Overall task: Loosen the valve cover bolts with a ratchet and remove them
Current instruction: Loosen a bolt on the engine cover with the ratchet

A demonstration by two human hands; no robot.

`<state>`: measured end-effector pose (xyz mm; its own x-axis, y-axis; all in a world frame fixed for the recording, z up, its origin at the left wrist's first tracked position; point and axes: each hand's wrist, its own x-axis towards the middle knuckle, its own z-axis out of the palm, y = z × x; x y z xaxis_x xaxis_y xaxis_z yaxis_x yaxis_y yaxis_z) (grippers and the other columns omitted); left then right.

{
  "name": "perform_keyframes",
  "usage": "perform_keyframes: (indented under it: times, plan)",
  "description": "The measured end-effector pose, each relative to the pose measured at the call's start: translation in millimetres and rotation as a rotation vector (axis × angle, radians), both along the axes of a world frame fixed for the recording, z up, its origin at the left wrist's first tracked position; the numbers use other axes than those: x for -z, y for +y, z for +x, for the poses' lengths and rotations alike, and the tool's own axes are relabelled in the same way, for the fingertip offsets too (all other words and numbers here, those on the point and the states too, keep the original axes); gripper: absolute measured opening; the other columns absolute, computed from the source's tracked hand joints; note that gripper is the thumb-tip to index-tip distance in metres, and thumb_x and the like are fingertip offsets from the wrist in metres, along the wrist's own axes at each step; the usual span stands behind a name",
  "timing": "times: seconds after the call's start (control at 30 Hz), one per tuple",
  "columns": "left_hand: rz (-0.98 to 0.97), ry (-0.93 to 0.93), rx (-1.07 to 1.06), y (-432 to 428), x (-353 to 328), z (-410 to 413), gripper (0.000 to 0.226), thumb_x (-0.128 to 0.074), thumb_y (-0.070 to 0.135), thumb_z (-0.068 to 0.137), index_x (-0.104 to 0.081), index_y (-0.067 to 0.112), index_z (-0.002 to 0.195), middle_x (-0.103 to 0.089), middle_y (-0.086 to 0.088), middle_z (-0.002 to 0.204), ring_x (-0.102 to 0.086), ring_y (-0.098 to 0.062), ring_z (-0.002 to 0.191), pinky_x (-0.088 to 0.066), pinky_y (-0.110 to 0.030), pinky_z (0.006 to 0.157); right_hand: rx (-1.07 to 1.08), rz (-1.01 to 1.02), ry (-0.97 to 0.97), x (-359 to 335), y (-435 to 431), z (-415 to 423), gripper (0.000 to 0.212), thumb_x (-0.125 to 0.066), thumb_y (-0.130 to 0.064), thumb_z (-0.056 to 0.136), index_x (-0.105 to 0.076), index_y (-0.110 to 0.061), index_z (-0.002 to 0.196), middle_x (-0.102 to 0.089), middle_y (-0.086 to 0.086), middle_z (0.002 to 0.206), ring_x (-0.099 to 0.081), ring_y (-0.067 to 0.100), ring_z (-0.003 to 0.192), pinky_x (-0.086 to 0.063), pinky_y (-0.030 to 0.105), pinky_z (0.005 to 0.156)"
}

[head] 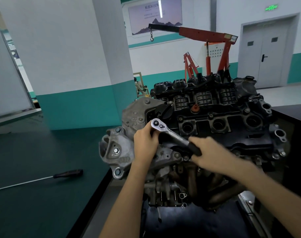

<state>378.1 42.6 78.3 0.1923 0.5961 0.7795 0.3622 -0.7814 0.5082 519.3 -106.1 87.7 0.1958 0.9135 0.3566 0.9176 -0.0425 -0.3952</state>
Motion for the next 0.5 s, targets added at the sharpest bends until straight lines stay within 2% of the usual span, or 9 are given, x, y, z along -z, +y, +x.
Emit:
perform_keyframes:
  times: [0.07, 0.13, 0.17, 0.23, 0.33, 0.37, 0.43, 0.5]
  plan:
    - [0.008, 0.000, -0.010, 3, 0, 1, 0.005, -0.064, 0.007, 0.087, -0.068, 0.007, 0.089, -0.063, -0.007, 0.061, -0.057, -0.027, 0.057, -0.036, -0.031, 0.056, -0.089, 0.030, 0.335, 30, 1, -30, 0.016, -0.064, -0.008, 0.079, -0.052, -0.016, 0.086, -0.056, 0.001, 0.067, -0.054, 0.013, 0.056, -0.042, 0.026, 0.051]
    - [-0.007, 0.002, 0.008, 4, 1, 2, 0.003, -0.066, 0.011, 0.086, -0.068, 0.009, 0.086, -0.067, -0.005, 0.065, -0.061, -0.026, 0.062, -0.046, -0.037, 0.060, -0.093, 0.118, 0.575, 50, 8, -64, 0.018, -0.061, -0.004, 0.080, -0.054, -0.019, 0.087, -0.058, 0.004, 0.066, -0.049, 0.005, 0.047, -0.041, 0.018, 0.045]
    - [-0.024, -0.003, 0.018, 5, 2, 2, 0.005, -0.068, 0.014, 0.086, -0.067, 0.010, 0.083, -0.068, -0.003, 0.067, -0.062, -0.023, 0.064, -0.048, -0.038, 0.063, -0.074, 0.162, 0.653, 57, 13, -80, 0.020, -0.059, -0.003, 0.080, -0.053, -0.021, 0.085, -0.057, 0.005, 0.066, -0.049, 0.006, 0.046, -0.041, 0.018, 0.044]
    - [-0.052, -0.030, 0.048, 7, 4, 1, 0.013, -0.071, 0.021, 0.086, -0.064, 0.013, 0.079, -0.068, -0.001, 0.067, -0.063, -0.015, 0.065, -0.049, -0.033, 0.064, -0.055, 0.210, 0.731, 68, 23, -103, 0.022, -0.056, -0.002, 0.080, -0.050, -0.023, 0.084, -0.055, 0.004, 0.063, -0.050, 0.008, 0.047, -0.042, 0.021, 0.045]
    - [-0.041, -0.022, 0.105, 4, 4, -1, 0.007, -0.071, 0.024, 0.087, -0.065, 0.020, 0.085, -0.070, 0.004, 0.073, -0.064, -0.008, 0.071, -0.050, -0.029, 0.067, -0.062, 0.195, 0.694, 66, 23, -99, 0.022, -0.056, 0.000, 0.079, -0.054, -0.019, 0.091, -0.058, 0.004, 0.065, -0.051, 0.008, 0.050, -0.043, 0.019, 0.049]
    - [-0.032, -0.007, 0.134, 3, 2, -2, 0.002, -0.068, 0.022, 0.088, -0.067, 0.023, 0.090, -0.072, 0.008, 0.079, -0.066, -0.005, 0.077, -0.052, -0.030, 0.073, -0.078, 0.176, 0.629, 61, 20, -89, 0.024, -0.057, 0.001, 0.078, -0.056, -0.019, 0.091, -0.060, 0.005, 0.068, -0.053, 0.008, 0.053, -0.043, 0.017, 0.052]
    - [-0.024, 0.045, 0.183, 4, -1, -5, 0.018, -0.060, 0.016, 0.088, -0.069, 0.025, 0.101, -0.074, 0.011, 0.094, -0.068, -0.008, 0.092, -0.053, -0.032, 0.082, -0.118, 0.103, 0.462, 45, 12, -61, 0.026, -0.060, 0.001, 0.076, -0.057, -0.021, 0.089, -0.061, 0.003, 0.073, -0.055, 0.013, 0.062, -0.041, 0.014, 0.054]
    - [-0.002, 0.131, 0.174, 6, -4, -6, 0.021, -0.055, 0.011, 0.088, -0.069, 0.017, 0.102, -0.073, 0.006, 0.091, -0.067, -0.017, 0.087, -0.052, -0.037, 0.078, -0.112, 0.004, 0.274, 22, 4, -27, 0.023, -0.063, -0.002, 0.077, -0.059, -0.017, 0.095, -0.058, -0.002, 0.073, -0.054, 0.014, 0.061, -0.041, 0.013, 0.051]
